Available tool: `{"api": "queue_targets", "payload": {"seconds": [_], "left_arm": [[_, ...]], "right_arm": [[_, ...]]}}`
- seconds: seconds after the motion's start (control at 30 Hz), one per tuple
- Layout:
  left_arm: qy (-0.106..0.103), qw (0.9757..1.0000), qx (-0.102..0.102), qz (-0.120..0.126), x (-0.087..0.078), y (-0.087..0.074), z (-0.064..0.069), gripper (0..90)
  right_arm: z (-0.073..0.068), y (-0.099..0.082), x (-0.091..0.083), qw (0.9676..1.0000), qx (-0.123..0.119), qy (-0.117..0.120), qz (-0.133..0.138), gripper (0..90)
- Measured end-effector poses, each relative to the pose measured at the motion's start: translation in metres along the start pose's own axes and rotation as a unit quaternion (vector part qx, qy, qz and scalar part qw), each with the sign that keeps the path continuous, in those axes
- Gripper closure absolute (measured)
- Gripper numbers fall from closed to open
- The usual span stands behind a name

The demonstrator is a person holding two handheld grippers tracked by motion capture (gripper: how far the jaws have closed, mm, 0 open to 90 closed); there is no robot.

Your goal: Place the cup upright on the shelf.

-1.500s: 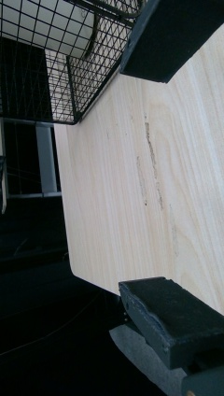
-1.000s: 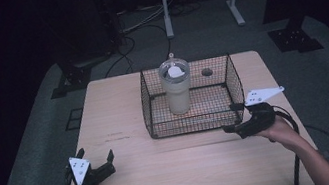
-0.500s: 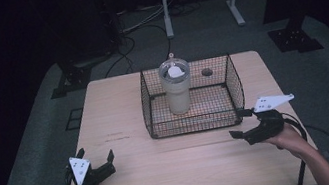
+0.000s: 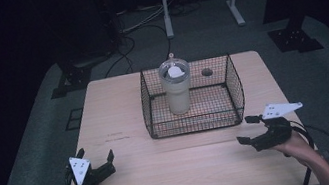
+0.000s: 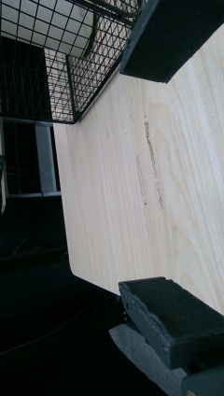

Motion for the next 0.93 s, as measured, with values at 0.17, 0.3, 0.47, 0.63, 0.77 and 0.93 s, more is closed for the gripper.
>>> {"api": "queue_targets", "payload": {"seconds": [0.17,0.3,0.47,0.63,0.77,0.93], "left_arm": [[0.000,1.0000,0.000,0.000,0.000,0.000,0.000,0.0],[0.001,1.0000,0.000,0.000,0.000,0.000,0.000,0.0],[0.000,1.0000,0.000,0.000,0.000,0.000,0.000,0.0],[0.001,1.0000,0.000,0.000,0.000,0.000,0.000,0.0],[0.001,1.0000,0.000,0.000,0.000,0.000,0.000,0.0],[0.001,1.0000,-0.001,0.000,0.000,0.000,0.000,0.0]], "right_arm": [[0.001,-0.007,-0.005,1.0000,0.002,-0.005,0.003,13.6],[0.003,-0.013,-0.007,0.9999,0.008,-0.011,0.006,13.7],[0.005,-0.022,-0.009,0.9997,0.015,-0.018,0.006,13.6],[0.005,-0.030,-0.011,0.9995,0.020,-0.025,0.005,13.6],[0.004,-0.036,-0.011,0.9994,0.021,-0.025,0.007,13.6],[-0.003,-0.038,-0.010,0.9992,0.007,-0.035,0.015,13.5]]}}
Point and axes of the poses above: each handheld gripper's, and its own axes: x roughly forward along the jaws, y roughly out of its top, z roughly to its right, the point moved 9 cm from there along x, roughly forward along the jaws, and after that the axes turned 7 degrees about z, right-handed, at the moved point
